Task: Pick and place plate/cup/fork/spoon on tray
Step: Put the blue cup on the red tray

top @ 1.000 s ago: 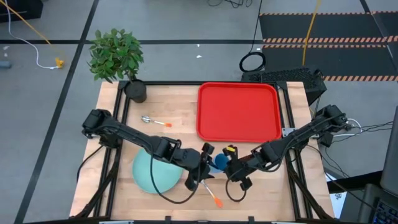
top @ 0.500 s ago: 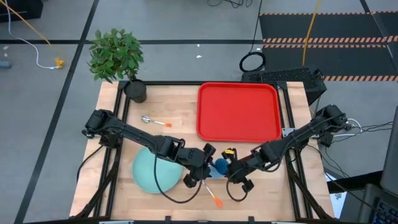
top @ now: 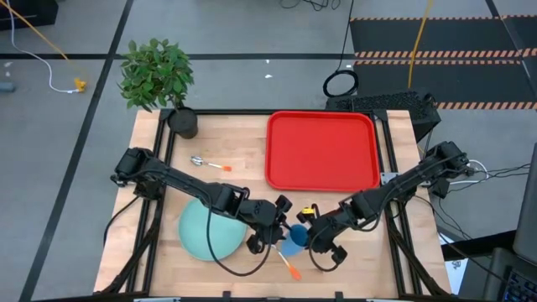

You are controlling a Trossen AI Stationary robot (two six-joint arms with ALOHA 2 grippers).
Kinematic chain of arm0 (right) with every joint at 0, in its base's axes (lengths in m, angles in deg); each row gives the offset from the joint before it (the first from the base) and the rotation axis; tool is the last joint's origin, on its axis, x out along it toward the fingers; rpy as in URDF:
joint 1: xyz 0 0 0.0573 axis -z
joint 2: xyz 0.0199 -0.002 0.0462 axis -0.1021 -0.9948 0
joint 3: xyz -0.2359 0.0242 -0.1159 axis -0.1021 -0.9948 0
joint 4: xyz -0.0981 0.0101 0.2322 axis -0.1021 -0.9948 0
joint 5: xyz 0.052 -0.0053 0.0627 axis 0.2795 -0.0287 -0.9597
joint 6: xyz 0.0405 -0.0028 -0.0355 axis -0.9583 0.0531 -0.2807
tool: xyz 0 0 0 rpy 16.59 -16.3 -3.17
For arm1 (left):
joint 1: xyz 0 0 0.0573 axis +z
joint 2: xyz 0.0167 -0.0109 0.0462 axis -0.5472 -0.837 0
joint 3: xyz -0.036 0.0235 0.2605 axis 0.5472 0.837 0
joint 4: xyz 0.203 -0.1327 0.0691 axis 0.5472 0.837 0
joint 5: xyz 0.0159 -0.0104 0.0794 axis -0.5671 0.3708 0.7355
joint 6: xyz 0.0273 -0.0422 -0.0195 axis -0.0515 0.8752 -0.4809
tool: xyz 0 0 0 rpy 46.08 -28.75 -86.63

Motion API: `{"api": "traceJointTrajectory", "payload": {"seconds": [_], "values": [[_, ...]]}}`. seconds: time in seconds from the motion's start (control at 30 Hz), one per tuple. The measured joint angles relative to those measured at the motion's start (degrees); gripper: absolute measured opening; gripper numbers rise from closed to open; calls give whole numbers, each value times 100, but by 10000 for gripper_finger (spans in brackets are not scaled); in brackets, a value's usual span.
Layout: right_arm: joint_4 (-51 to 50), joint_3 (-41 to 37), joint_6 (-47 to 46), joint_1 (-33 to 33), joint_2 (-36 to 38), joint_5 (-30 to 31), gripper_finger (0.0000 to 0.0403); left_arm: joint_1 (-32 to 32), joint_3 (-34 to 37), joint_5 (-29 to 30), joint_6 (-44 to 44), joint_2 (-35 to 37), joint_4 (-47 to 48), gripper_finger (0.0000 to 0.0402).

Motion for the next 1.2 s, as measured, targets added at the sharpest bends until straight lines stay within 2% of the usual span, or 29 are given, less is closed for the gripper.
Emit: {"api": "traceJointTrajectory", "payload": {"seconds": [0.13,0.37,0.7,0.83,1.03,1.2], "values": [[-1,0,277,-10,0,-190,0,0,2,-256,-122,0,7,149],[-2,0,356,-7,0,-277,0,0,2,-266,-384,0,24,149],[-208,0,326,-11,0,129,0,94,8,-178,-412,0,56,149],[-396,0,327,-17,15,715,0,188,42,-66,-228,2,36,149],[-1106,4,-15,-169,428,1709,0,208,44,1361,539,293,32,149],[-1351,0,-250,-371,865,2733,0,253,42,1461,1276,372,33,156]]}}
